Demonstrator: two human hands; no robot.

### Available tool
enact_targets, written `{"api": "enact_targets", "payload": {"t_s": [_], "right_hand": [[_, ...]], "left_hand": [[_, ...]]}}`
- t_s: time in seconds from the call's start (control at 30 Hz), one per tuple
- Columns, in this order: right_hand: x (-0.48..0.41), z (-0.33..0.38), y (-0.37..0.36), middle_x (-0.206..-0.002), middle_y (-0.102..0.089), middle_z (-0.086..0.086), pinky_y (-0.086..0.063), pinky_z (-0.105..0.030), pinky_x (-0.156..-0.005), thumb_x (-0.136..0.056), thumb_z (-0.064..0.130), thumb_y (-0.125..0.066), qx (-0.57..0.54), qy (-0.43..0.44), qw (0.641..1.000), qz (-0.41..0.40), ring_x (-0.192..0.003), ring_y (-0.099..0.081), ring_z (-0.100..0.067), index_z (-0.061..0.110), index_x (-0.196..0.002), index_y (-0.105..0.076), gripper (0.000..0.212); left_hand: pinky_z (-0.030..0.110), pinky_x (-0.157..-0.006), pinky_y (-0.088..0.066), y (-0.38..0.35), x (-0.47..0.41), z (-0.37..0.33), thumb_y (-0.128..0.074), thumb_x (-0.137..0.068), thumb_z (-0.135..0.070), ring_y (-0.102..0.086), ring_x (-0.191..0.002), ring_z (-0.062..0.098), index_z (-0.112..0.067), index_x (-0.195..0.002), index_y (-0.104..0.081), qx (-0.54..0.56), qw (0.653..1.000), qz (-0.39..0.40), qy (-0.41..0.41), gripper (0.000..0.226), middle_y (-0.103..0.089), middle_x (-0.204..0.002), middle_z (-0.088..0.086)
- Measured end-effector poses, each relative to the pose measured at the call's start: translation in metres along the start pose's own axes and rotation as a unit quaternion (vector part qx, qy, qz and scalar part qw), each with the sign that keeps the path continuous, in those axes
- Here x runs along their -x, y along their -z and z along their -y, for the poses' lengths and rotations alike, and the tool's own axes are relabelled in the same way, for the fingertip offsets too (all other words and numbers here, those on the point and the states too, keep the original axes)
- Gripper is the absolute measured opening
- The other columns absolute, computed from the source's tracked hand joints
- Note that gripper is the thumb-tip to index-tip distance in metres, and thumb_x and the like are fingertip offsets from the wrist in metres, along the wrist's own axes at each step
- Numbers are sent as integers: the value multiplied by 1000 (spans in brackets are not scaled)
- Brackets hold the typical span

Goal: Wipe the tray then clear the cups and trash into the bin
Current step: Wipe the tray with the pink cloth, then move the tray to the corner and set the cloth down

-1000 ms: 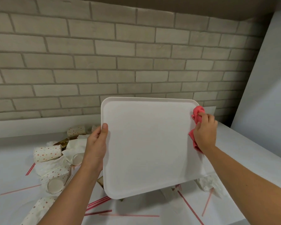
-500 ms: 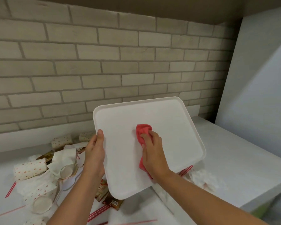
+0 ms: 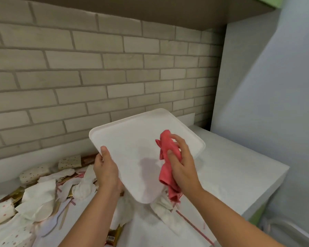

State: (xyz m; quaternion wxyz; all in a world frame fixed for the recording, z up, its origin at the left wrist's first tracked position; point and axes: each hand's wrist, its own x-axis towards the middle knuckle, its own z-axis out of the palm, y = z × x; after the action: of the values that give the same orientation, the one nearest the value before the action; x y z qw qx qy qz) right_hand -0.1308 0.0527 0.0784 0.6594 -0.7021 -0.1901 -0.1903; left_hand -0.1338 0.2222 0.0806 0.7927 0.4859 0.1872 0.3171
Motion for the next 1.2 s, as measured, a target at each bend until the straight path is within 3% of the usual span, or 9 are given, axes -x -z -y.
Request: {"api": "enact_targets", "payload": {"t_s": [0.17, 0.27, 0.4, 0.53, 0.63, 0.73, 0.93, 1.07, 1.2], "right_hand": [[-15, -28, 57, -113, -48, -11, -52, -30, -85, -97, 9, -40, 47, -107, 977, -181, -90, -59, -16, 31, -102, -63, 33], [-16, -45, 73, -94, -61, -16, -53, -46, -75, -96, 20, -48, -12, -207, 961, -185, -74, -59, -28, 23, -87, -69, 23], [-28, -41, 92, -72, -58, -19, -47, -24, -44, -95, 38, -49, -144, -267, 943, -141, -48, -57, -20, -5, -88, -60, 45], [-52, -45, 119, -77, -64, -22, -45, -24, -44, -84, 55, -50, -138, -223, 960, -95, -47, -55, -19, -11, -94, -59, 67], [-72, -51, 135, -81, -68, -21, -47, -26, -48, -81, 42, -62, -132, -199, 966, -99, -54, -61, -18, -6, -99, -61, 51], [-97, -65, 164, -75, -65, -23, -44, -22, -39, -90, 17, -58, -164, -223, 949, -151, -44, -57, -20, -16, -101, -55, 35], [-146, -100, 258, -69, -64, -15, -35, -22, -38, -90, 25, -48, -129, -262, 950, -111, -43, -44, -16, -7, -82, -61, 35], [-157, -141, 312, -63, -59, -12, -36, -21, -35, -88, 33, -48, -140, -340, 922, -122, -41, -45, -14, 1, -82, -57, 33], [-161, -176, 343, -44, -54, -4, -35, -17, -32, -89, 36, -52, -168, -392, 893, -145, -33, -46, -11, 7, -73, -52, 32]], "left_hand": [[39, -82, -53, -49, 0, 18, -39, -99, -34, -62, -85, 20, -17, -98, -53, 47, 998, -13, 40, 22, -65, -99, 0], [36, -80, -53, -81, 5, 30, -41, -99, -22, -60, -82, 12, -13, -121, -47, 85, 994, 9, 73, 24, -63, -105, -2], [28, -71, -52, -127, 16, 52, -43, -98, -11, -60, -86, 9, -16, -129, -40, 134, 984, 59, 102, 31, -58, -113, -1], [32, -79, -51, -171, 21, 73, -44, -97, -7, -60, -89, 11, -14, -132, -39, 188, 968, 71, 151, 36, -57, -117, 2], [30, -74, -52, -203, 24, 93, -44, -96, -3, -61, -97, 15, -15, -136, -36, 205, 961, 94, 163, 42, -55, -124, 5], [30, -68, -56, -233, 25, 113, -47, -96, -6, -60, -104, 20, -14, -134, -39, 198, 948, 157, 192, 41, -56, -128, 7], [32, -54, -58, -263, 10, 142, -35, -99, -39, -66, -81, 25, -14, -111, -52, 118, 923, 251, 266, 33, -64, -98, 10], [24, -42, -52, -275, 6, 164, -37, -95, -16, -68, -53, 21, -6, -98, -52, 55, 892, 288, 344, 18, -62, -85, 15], [23, -41, -53, -291, 15, 190, -34, -92, 2, -65, -46, 25, 2, -85, -48, 67, 859, 300, 410, 16, -66, -63, 19]]}}
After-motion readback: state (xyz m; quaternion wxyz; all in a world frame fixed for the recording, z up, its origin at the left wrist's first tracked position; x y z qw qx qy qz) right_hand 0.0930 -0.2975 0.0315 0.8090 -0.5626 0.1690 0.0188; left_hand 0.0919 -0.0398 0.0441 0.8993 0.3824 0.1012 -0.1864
